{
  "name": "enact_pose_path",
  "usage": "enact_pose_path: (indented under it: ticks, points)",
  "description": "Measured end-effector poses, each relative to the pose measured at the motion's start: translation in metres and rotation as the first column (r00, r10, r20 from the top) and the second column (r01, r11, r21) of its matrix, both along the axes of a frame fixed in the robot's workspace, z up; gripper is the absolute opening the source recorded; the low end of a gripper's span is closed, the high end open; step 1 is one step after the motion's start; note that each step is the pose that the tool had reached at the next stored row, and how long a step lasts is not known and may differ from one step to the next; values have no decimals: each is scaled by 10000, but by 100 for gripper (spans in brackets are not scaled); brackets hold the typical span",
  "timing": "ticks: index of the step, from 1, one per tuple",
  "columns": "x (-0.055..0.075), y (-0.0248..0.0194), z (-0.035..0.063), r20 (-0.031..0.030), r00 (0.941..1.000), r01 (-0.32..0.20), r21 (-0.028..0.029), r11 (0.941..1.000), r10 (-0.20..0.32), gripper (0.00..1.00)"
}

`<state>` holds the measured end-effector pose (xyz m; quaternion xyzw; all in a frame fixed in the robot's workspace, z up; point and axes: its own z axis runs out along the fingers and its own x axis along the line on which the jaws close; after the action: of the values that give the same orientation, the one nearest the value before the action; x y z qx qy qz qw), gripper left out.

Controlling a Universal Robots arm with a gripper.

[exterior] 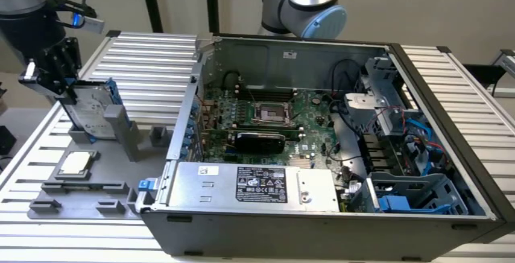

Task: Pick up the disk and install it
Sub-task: 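Pick up the disk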

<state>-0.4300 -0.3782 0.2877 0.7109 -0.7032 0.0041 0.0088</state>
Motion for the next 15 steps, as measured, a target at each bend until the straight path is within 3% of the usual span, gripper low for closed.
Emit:
enact_pose_path:
  ticks: [10,15]
  points:
    - [0,-87,-3,13,10000,0,-1,10000,0,33]
    - [0,-89,-3,15,10000,1,0,10000,-1,33]
